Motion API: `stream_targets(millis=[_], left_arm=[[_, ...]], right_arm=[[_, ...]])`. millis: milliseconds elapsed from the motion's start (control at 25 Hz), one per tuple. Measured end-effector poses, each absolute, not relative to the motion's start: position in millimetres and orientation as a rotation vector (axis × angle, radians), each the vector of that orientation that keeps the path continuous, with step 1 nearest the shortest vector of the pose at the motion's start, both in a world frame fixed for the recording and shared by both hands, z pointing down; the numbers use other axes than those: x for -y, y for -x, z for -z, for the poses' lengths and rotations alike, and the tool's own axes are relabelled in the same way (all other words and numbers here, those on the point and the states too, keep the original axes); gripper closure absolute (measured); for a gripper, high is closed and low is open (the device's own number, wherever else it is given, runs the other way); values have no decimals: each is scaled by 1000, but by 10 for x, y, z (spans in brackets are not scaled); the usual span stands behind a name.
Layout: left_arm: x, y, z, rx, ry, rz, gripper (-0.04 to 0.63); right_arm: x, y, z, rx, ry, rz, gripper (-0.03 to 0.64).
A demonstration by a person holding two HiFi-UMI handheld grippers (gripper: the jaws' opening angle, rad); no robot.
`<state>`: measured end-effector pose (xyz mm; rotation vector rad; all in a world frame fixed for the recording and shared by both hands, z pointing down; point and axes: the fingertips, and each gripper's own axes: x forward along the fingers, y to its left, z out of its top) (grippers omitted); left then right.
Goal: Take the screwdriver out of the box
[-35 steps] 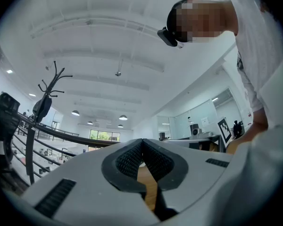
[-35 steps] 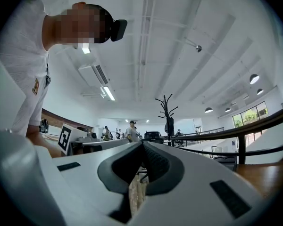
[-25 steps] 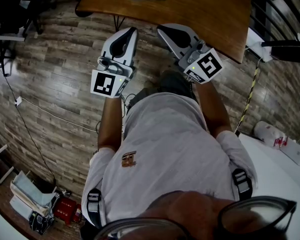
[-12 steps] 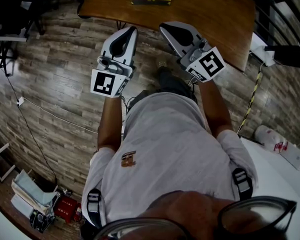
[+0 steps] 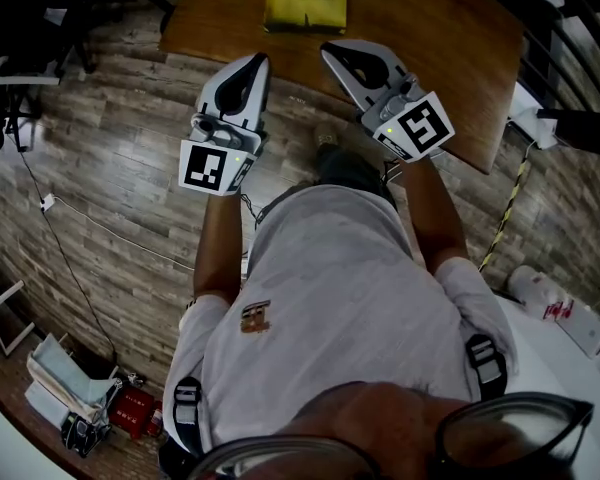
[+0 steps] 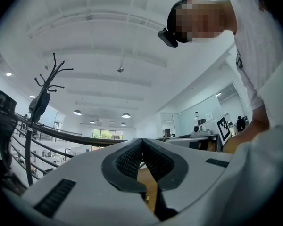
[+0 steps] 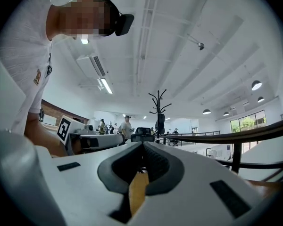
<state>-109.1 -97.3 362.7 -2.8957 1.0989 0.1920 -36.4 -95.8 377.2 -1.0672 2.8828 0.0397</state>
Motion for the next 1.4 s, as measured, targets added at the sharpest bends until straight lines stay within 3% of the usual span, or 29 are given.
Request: stream_targets(millis=[120, 240, 400, 1000, 1400], left_arm=[[-390, 1062, -3042, -1056, 2894, -223, 575], [-734, 1077, -3098, -1059, 2891, -219, 575], [-1036, 577, -2640, -1071, 2890, -214, 575], [-281, 3, -2584, -1182, 2856, -143, 575], [71, 49, -2801, -1205, 2863, -88, 575]], right_arm=[[-428, 314, -3184, -2882, 1119, -86, 584], [-774, 316, -3243, -2896, 1125, -94, 584], [-1053, -210, -2699, -2888, 1138, -145, 584], [-188, -798, -2796, -3085, 1149, -226, 584], [280, -695, -3314, -3322, 1188, -189, 584]])
